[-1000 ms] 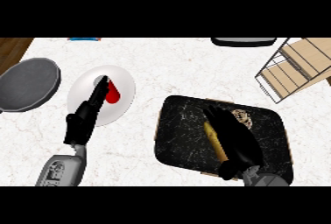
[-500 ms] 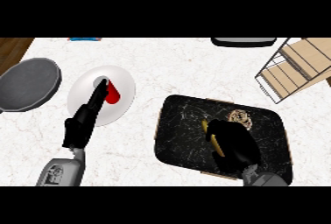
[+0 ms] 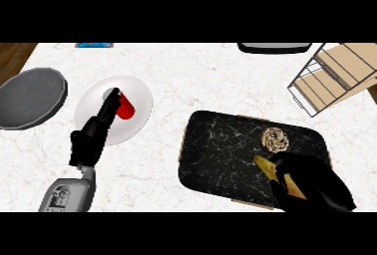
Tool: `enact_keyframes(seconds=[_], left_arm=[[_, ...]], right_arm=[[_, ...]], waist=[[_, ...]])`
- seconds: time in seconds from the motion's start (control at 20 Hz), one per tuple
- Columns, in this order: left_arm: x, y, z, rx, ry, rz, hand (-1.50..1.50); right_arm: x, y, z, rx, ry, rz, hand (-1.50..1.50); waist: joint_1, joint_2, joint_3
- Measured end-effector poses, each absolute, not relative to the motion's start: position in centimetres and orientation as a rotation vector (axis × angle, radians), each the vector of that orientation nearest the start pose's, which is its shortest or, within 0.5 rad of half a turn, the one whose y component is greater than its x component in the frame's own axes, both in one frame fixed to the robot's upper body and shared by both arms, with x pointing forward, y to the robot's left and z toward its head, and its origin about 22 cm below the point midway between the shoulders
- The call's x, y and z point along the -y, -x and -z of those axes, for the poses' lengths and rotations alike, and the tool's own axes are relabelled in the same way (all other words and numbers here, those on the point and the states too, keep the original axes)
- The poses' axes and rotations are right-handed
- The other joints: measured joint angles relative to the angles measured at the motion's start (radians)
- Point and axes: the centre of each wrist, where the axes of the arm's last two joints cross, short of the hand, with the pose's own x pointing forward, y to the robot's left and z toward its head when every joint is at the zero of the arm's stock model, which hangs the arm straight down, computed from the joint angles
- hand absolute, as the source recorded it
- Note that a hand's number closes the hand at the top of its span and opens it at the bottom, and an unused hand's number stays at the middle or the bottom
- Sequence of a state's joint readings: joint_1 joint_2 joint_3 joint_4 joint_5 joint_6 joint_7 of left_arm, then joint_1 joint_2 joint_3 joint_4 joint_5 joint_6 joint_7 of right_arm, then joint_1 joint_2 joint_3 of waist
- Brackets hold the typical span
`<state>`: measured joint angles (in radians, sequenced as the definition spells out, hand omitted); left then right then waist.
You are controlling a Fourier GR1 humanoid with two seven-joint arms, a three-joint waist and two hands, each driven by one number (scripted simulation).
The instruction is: Pick the pear from the tray and place it in the tiered shelf
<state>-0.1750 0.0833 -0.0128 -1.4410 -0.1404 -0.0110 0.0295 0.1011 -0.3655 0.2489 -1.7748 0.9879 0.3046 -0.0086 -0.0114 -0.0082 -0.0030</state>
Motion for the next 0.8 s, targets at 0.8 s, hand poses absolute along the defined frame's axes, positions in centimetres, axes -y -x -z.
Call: enact_keyframes(seconds=[0.8], left_arm=[[-23.3, -28.0, -1.5, 1.568, -0.126, 0.243, 0.00]], right_arm=[[34.7, -15.4, -10.0, 1.613, 0.378, -0.945, 1.50]], waist=[[-0.008, 0.004, 0.002]])
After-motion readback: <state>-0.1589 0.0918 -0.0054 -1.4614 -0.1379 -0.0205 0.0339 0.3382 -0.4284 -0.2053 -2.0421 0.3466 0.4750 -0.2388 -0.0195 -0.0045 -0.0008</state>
